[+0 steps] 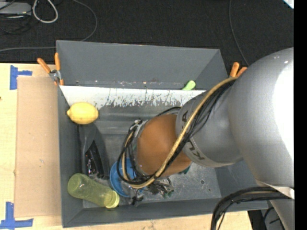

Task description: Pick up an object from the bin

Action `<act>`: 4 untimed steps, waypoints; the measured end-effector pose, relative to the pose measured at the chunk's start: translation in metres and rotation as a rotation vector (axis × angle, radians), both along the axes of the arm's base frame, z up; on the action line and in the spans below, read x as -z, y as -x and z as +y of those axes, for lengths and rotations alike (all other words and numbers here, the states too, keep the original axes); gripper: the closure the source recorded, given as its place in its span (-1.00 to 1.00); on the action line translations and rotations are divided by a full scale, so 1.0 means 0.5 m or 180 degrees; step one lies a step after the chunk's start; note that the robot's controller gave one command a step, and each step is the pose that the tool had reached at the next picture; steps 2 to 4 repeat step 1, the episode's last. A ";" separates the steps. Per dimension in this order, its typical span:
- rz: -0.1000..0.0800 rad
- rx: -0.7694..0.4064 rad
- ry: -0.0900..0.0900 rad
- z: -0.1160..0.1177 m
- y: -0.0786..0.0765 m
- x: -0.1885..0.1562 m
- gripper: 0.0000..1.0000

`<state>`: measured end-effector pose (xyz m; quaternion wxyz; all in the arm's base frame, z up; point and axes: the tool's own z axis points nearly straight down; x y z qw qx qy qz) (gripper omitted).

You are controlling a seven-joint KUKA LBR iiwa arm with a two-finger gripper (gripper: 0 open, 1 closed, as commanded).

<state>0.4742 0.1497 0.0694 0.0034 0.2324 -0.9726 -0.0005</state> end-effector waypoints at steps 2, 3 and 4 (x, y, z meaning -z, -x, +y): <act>0.0032 0.0005 0.0011 -0.001 0.006 -0.057 1.00; 0.0032 0.0005 0.0011 -0.001 0.006 -0.057 1.00; 0.0032 0.0005 0.0011 -0.001 0.006 -0.057 1.00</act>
Offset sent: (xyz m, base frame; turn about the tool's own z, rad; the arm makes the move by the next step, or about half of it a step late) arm -0.0030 -0.0008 0.0687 0.0012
